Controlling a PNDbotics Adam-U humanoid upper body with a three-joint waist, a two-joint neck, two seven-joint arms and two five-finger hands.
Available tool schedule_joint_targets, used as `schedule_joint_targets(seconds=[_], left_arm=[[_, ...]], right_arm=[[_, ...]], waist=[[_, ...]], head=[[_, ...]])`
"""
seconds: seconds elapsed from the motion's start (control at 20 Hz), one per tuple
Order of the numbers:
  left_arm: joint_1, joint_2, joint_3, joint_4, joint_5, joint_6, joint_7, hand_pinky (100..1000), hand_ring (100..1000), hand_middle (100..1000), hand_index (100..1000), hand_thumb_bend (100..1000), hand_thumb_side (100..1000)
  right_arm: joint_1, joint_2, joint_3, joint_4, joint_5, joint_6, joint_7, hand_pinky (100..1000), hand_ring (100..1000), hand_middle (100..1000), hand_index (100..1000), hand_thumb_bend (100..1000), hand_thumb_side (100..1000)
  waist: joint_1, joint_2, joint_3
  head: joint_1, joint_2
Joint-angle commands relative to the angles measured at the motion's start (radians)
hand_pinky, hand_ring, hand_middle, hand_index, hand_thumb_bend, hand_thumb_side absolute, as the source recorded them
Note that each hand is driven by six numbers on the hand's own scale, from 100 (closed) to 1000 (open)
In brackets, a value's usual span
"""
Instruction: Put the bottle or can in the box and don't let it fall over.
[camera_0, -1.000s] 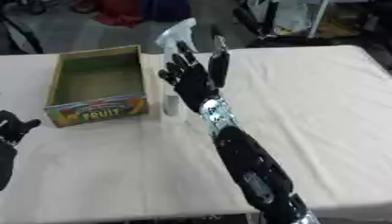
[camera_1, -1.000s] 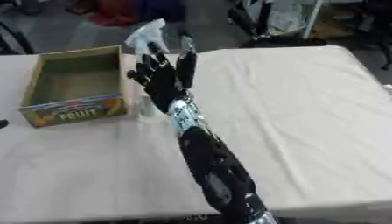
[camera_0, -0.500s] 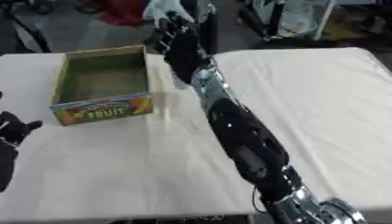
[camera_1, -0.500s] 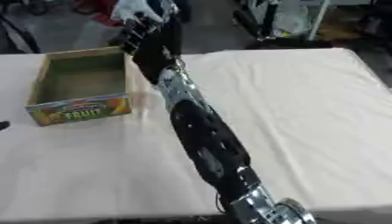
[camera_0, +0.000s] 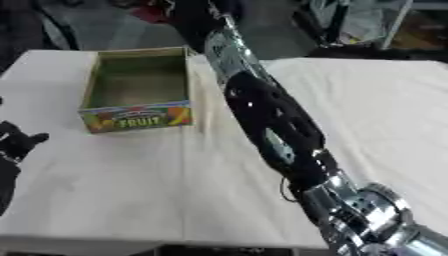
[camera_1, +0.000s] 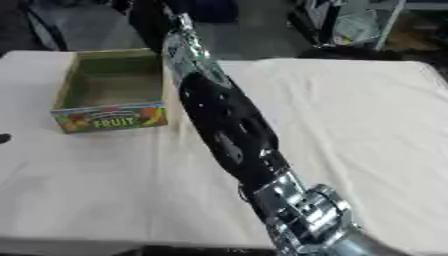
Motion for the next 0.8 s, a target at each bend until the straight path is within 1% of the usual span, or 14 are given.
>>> schedule_joint_targets(seconds=[0.05, 0.25, 0.35, 0.45, 0.55, 0.65, 0.8], left_arm=[[-0.032, 0.006, -0.011, -0.02, 0.01, 0.001, -0.012, 626, 346, 357, 937, 505, 1000], [-0.053, -0.001, -0.014, -0.024, 0.014, 0.004, -0.014, 625, 345, 357, 937, 507, 1000], [-0.058, -0.002, -0.013, -0.026, 0.015, 0.004, -0.013, 625, 345, 357, 937, 508, 1000], [-0.06, -0.002, -0.011, -0.027, 0.014, 0.003, -0.011, 625, 345, 357, 937, 508, 1000], [-0.06, -0.001, -0.009, -0.028, 0.014, 0.002, -0.009, 625, 345, 357, 937, 508, 1000], [-0.058, 0.0, -0.007, -0.028, 0.013, 0.001, -0.006, 625, 345, 357, 937, 508, 1000], [-0.054, 0.002, -0.005, -0.028, 0.013, 0.0, -0.004, 625, 345, 357, 937, 508, 1000]], right_arm=[[-0.013, 0.002, -0.005, -0.004, 0.01, -0.006, 0.019, 465, 360, 325, 1000, 153, 969], [0.05, 0.025, -0.007, 0.03, 0.031, -0.004, 0.024, 462, 343, 312, 1000, 173, 995], [0.105, 0.043, -0.01, 0.056, 0.046, -0.004, 0.021, 444, 308, 287, 1000, 218, 1000], [0.167, 0.059, -0.011, 0.094, 0.061, -0.002, 0.017, 445, 297, 279, 1000, 224, 1000], [0.202, 0.064, -0.011, 0.129, 0.087, -0.003, 0.011, 448, 288, 273, 1000, 217, 1000], [0.227, 0.065, -0.015, 0.159, 0.109, -0.007, 0.007, 455, 286, 272, 1000, 203, 1000], [0.243, 0.056, -0.021, 0.189, 0.136, -0.015, -0.001, 461, 285, 271, 1000, 197, 1000]], waist=[[0.003, 0.002, 0.014], [-0.003, 0.021, 0.032], [-0.006, 0.026, 0.031], [-0.008, 0.031, 0.026], [-0.009, 0.032, 0.021], [-0.009, 0.03, 0.015], [-0.008, 0.027, 0.006]], head=[[-0.024, -0.002], [-0.043, -0.002], [-0.044, -0.002], [-0.04, -0.002], [-0.036, -0.002], [-0.033, -0.002], [-0.03, -0.002]])
